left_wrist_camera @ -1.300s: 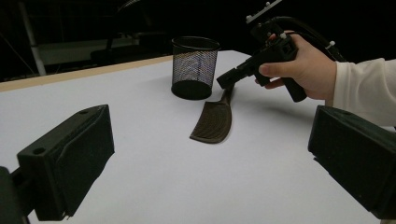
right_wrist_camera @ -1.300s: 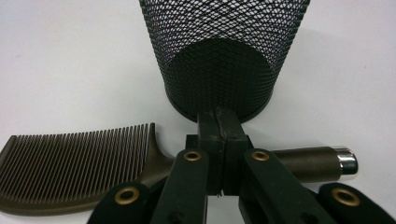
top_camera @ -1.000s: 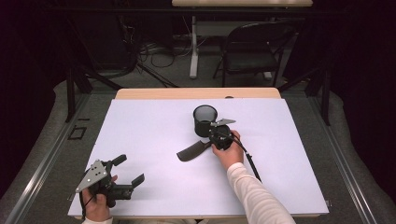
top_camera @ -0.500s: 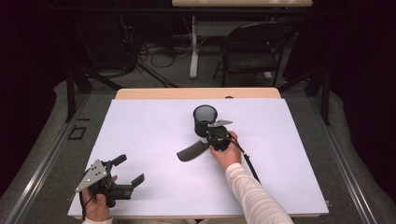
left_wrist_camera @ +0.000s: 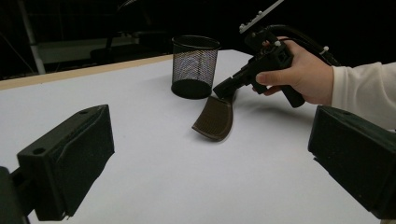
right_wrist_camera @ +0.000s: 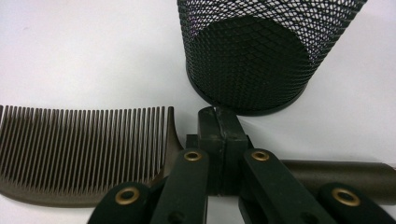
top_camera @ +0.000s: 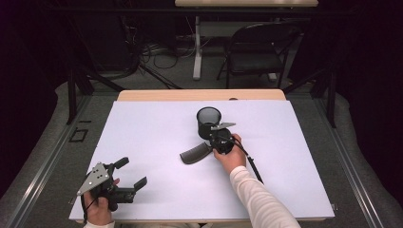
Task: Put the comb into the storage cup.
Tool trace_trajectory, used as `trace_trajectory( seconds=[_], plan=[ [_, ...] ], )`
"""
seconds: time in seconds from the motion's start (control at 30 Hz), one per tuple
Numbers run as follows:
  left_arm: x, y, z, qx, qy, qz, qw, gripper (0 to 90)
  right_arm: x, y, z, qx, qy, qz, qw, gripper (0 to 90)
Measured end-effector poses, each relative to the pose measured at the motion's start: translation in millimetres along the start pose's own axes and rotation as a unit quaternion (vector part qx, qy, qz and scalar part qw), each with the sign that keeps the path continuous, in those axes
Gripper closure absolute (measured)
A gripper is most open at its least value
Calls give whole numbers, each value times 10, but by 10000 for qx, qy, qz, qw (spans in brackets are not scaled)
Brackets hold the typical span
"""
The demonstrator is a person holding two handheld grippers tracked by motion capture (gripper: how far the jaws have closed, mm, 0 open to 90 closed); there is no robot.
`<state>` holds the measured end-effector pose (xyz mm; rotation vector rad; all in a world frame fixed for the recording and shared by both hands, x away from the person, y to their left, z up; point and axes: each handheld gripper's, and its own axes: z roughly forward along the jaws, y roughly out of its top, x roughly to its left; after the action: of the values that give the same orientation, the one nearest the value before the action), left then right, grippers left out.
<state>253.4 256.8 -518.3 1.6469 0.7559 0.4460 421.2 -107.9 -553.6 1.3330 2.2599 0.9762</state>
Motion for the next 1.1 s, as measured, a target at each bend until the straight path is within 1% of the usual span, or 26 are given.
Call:
trace_trajectory(
  seconds=[0.07,0.3,0.33,0.43,0.47,0.5,0.6,0.67,0.7,0.8,0.9,1.1],
  plan=[
    [0,0,0,2,-1,0,10000,4,-1,-1,4,-26,11,13,10000,900],
    [3,0,-6,-9,-4,9,10000,4,-9,2,-24,125,45,23,9999,900],
    [3,0,-6,-14,-6,8,10000,4,-12,0,-30,155,48,-33,9999,900],
    [4,1,-5,-9,-5,5,10000,4,-6,-9,-50,219,52,-100,9997,900],
    [4,1,-5,-9,-4,7,10000,4,0,-9,-62,285,34,-88,9995,900],
    [3,1,-5,-8,-2,11,10000,5,2,-13,-77,327,61,-146,9993,900],
    [1,1,-5,-8,7,10,10000,4,8,-19,-90,365,86,-150,9992,900],
    [2,1,-7,-13,5,11,10000,4,5,-22,-109,450,94,-175,9988,900],
    [3,1,-7,-14,7,9,10000,4,4,-34,-115,416,131,-161,9989,900],
    [1,1,-9,-20,21,9,10000,4,0,-48,-127,414,144,-141,9989,900],
    [1,1,-8,-20,22,11,10000,4,-11,-63,-152,501,149,-138,9985,900],
    [1,1,-9,-18,18,11,10000,4,-59,-109,-195,585,172,-124,9981,900]
  ],
)
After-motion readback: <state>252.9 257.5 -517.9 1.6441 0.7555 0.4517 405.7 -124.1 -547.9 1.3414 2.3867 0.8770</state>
